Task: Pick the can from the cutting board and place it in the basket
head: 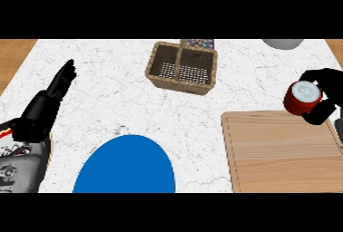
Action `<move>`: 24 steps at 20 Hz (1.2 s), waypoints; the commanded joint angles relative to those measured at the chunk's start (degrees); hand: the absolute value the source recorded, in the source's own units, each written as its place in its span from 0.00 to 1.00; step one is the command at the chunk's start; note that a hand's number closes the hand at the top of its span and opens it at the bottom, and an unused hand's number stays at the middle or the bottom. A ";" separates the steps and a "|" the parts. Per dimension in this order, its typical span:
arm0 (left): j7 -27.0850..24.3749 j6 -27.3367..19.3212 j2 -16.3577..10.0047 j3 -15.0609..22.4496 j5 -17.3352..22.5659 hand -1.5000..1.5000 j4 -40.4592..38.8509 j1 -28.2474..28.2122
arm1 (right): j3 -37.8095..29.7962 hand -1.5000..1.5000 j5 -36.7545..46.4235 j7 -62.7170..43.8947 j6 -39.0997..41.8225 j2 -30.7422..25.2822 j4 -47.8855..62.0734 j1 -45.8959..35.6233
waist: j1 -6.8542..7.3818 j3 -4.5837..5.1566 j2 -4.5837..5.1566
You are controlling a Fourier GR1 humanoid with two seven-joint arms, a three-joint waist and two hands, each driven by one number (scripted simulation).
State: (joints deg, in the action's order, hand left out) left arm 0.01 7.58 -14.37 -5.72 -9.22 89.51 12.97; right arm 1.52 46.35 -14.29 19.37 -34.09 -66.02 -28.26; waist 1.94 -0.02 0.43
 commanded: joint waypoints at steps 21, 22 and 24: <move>0.80 0.31 -0.77 -1.11 -0.42 0.50 -0.85 1.76 | -16.51 1.00 -23.29 -4.74 3.32 4.12 3.52 -47.50 | -0.81 0.10 -0.46; 1.32 -0.02 0.43 -0.34 -0.42 0.50 -0.09 0.52 | -16.46 1.00 -23.64 -7.46 2.61 5.51 2.90 -49.58 | -0.86 0.10 -0.57; 1.14 0.60 -0.24 -0.34 -0.59 0.50 -0.19 0.41 | -15.69 1.00 -23.55 -10.12 3.46 6.16 7.54 -55.01 | -0.42 0.12 -0.39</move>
State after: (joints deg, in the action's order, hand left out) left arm 0.57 7.61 -14.30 -6.31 -9.68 88.89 13.38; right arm -14.92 24.07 -19.01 21.02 -29.66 -62.67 -74.24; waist 1.10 0.08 -0.07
